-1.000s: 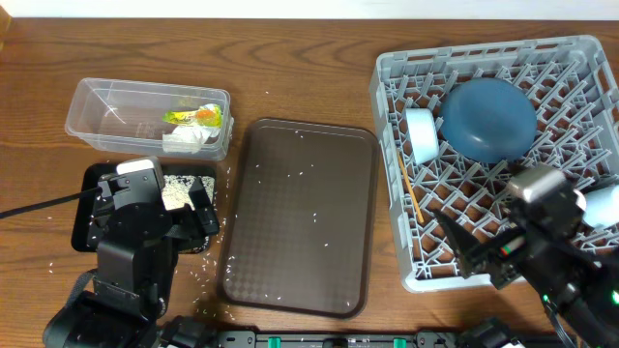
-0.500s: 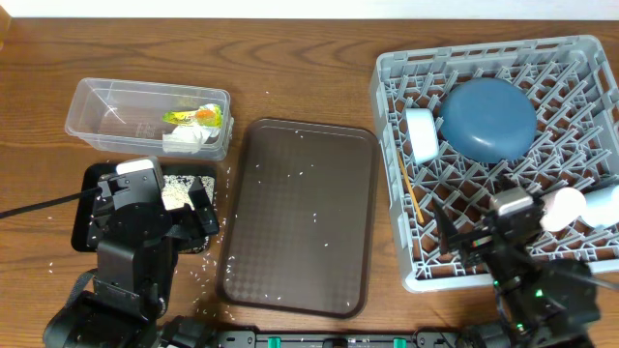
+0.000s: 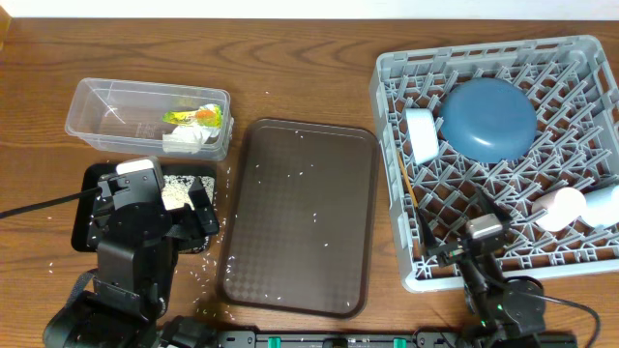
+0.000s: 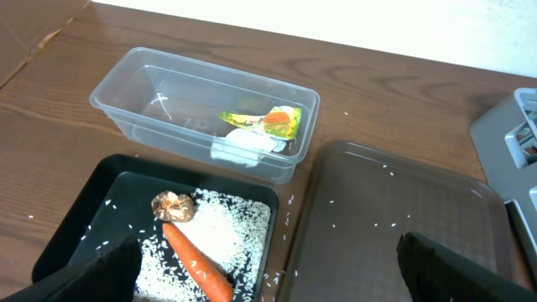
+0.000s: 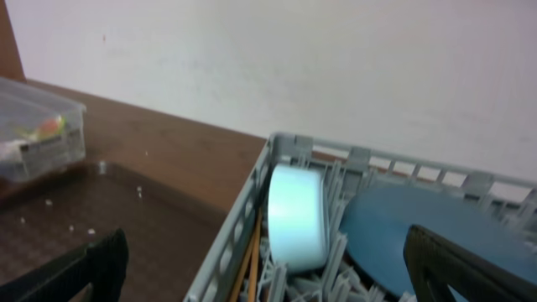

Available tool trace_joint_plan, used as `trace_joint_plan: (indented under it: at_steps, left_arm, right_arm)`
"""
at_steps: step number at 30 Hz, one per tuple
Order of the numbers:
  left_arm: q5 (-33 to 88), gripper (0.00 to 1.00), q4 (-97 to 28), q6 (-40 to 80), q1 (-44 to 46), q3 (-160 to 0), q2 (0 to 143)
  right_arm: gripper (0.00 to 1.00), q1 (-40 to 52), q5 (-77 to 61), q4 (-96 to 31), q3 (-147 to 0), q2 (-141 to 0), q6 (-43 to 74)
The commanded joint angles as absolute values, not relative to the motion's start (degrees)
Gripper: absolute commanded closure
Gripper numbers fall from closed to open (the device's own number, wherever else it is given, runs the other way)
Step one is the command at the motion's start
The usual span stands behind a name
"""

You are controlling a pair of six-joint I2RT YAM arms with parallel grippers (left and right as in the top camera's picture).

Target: Sort waste into correct bins and load items into the dishwasher rack

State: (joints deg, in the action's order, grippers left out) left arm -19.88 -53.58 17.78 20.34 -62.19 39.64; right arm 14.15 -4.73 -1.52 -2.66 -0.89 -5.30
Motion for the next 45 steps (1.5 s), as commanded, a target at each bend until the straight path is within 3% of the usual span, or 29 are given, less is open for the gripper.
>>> trace_joint_plan:
  at_steps: [1, 39, 43, 45]
  left_arm:
    - [-20.64, 0.02, -53.56, 17.26, 20.05, -62.74, 39.70]
    - [-21.54, 0.02, -54.15, 16.38, 19.90, -62.74, 39.68]
    - [-20.60, 0.02, -49.32, 15.70, 18.59, -61.39, 39.42]
    - [-14.74, 0.02, -43.13, 9.21, 16.36, -59.27, 38.52]
  right_arm:
    - [0.01, 13.41, -5.89, -0.45, -0.30, -0.30, -5.85]
    - [0.01, 13.41, -5.85, -3.68, -0.32, -0.43, -5.85]
    - [0.01, 13.41, -5.85, -3.68, -0.32, -0.43, -5.87]
    - [0.01, 13.41, -5.85, -3.68, -0.32, -0.43, -5.85]
